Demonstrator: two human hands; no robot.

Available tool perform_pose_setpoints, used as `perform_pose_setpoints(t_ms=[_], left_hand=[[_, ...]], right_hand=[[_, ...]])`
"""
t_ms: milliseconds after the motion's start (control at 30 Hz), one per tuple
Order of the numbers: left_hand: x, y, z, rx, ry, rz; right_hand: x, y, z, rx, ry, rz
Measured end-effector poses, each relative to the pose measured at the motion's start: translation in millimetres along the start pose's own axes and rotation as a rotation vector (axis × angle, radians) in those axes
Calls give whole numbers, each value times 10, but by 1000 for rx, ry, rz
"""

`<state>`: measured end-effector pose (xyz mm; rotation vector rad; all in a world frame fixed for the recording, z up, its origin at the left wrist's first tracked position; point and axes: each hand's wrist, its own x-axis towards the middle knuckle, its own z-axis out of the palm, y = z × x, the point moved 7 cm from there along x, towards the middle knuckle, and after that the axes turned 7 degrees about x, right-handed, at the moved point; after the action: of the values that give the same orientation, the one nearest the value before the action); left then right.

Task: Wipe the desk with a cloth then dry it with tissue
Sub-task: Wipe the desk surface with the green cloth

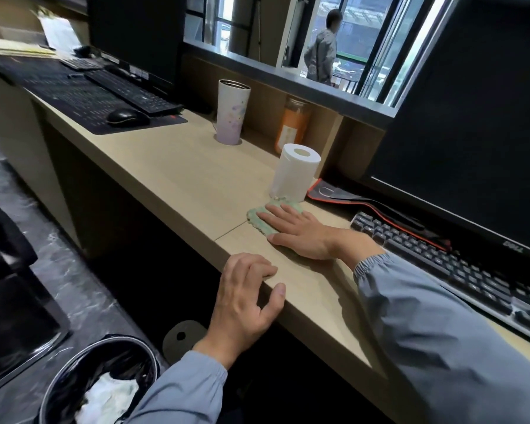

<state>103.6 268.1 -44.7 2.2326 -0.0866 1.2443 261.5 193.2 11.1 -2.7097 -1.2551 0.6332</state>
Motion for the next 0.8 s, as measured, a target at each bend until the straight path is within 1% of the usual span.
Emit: perform_pose_setpoints(t_ms=[333,533,600,667,800], left_hand=[[-62,36,-95,-27,52,17],[-36,76,-157,-32,30,1],[-14,90,-193,-46,3,2],[-16,100,-246,-47,0,1],[-22,48,-344,15,37,-47]], right_hand=[[-658,-192,325,29,-17,-64],[-1241,-74,405,101,-87,-25],[-1328,-53,377,146,-64,-15],[-1316,-71,370,167,-3,0],[-1100,-130,439,78,47,39]])
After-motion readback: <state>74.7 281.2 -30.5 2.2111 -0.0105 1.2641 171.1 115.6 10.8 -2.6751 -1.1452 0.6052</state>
